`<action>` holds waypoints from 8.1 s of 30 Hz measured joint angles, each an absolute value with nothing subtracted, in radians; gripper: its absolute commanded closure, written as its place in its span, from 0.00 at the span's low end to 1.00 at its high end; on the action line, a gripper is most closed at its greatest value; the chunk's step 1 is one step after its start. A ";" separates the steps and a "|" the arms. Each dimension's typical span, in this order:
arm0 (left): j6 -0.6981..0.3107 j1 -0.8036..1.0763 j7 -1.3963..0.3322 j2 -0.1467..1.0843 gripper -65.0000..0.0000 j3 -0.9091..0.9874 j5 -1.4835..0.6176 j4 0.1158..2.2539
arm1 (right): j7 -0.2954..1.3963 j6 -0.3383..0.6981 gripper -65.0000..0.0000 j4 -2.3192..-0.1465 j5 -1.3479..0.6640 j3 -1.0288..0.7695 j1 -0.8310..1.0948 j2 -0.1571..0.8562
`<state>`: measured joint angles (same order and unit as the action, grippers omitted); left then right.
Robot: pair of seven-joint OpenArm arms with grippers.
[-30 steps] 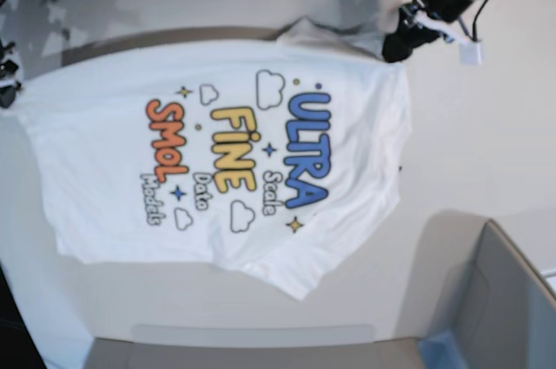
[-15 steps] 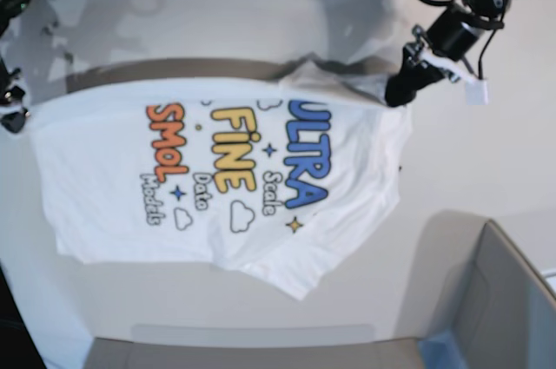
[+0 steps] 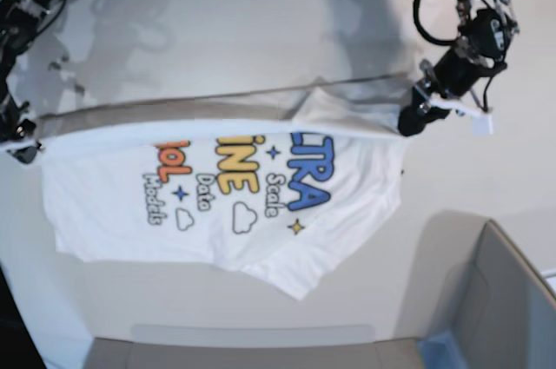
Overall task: Layout the t-shirt on the table in an organized manner, then fold the t-shirt properly
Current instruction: 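Fold the lifted shoulder edge over the shirt toward the hem, then lower the folded edge onto the shirt and loosen both grippers, then drag the folded shirt along the table with both grippers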
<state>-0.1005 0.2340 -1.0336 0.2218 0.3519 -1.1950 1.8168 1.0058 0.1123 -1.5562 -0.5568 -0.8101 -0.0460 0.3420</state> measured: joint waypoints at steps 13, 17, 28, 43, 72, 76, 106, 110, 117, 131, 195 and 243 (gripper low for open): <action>-0.101 0.146 -1.039 0.230 1.00 0.309 -1.198 1.731 | 0.952 0.109 1.00 -1.366 -0.502 -0.812 -0.116 0.352; -0.101 0.097 -1.040 0.233 1.00 0.308 -1.196 1.634 | 0.952 0.109 1.00 -1.328 -0.498 -0.812 -0.142 0.351; -0.105 0.021 -1.039 0.280 1.00 0.305 -1.205 1.568 | 0.818 0.043 1.00 -1.173 -0.497 -0.720 -0.165 0.382; -0.100 -0.019 -1.017 0.283 0.85 0.271 -1.196 1.453 | 0.795 0.025 0.73 -1.178 -0.499 -0.654 -0.166 0.400; -0.100 0.166 -1.032 0.277 0.85 0.342 -1.204 1.839 | 0.990 0.030 0.61 -1.420 -0.706 -0.931 0.088 0.340; -0.101 0.170 -1.031 0.277 0.85 0.342 -1.205 1.839 | 0.967 0.072 0.61 -1.337 -0.705 -0.931 0.077 0.354; -0.101 0.254 -1.024 0.251 0.80 0.342 -1.205 1.929 | 0.874 0.098 0.61 -1.184 -0.638 -0.746 -0.033 0.428; -0.095 0.266 -1.041 0.247 0.72 0.334 -1.198 1.909 | 0.874 0.098 0.61 -1.184 -0.632 -0.746 -0.036 0.428; 0.240 0.260 -1.119 0.255 0.63 0.334 -1.139 1.909 | 0.870 0.098 0.61 -1.185 -0.630 -0.723 -0.036 0.429; 0.267 0.224 -1.192 0.254 0.63 0.181 -0.871 1.898 | 0.875 0.098 0.61 -1.185 -0.628 -0.723 -0.047 0.426; 0.348 0.131 -0.955 0.263 0.97 0.062 -0.789 1.638 | 0.829 0.098 1.00 -1.119 -0.635 -0.723 -0.086 0.426; 0.355 0.617 -1.003 0.257 1.00 0.189 -0.810 1.994 | 0.916 0.107 1.00 -1.420 -0.720 -0.958 0.403 0.410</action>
